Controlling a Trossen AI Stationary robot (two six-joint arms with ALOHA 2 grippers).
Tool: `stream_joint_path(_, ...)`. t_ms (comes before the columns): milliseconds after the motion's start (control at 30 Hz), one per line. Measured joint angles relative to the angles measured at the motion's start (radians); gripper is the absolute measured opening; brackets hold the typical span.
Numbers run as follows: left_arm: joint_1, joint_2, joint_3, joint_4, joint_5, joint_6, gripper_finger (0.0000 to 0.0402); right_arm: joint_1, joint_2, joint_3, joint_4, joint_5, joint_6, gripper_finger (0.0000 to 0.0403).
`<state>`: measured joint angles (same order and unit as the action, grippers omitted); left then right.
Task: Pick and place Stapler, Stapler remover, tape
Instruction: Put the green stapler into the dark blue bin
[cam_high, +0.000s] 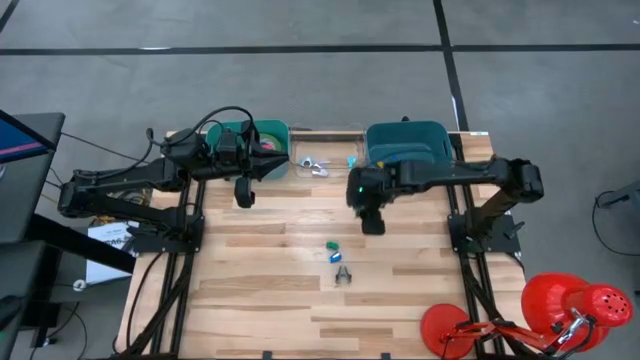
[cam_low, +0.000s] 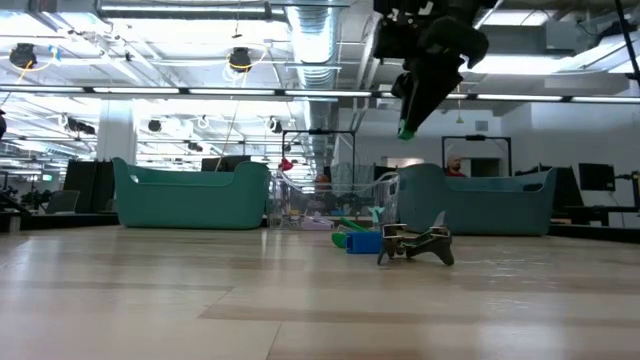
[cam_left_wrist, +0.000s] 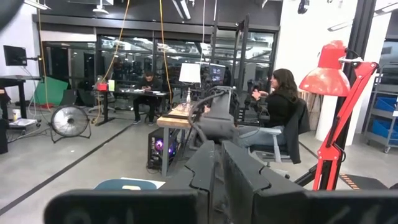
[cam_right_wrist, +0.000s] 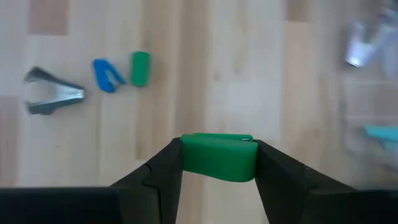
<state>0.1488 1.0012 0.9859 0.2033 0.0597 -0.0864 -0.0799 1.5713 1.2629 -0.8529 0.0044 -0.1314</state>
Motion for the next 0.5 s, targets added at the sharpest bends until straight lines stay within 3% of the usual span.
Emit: stream_joint_path(500, 0.0, 0.0, 0.0, 0.001, 0.0, 0.0, 0.0021, -0.34, -0.118, 0.0, -0.045, 0.058, -0.047, 0.0163)
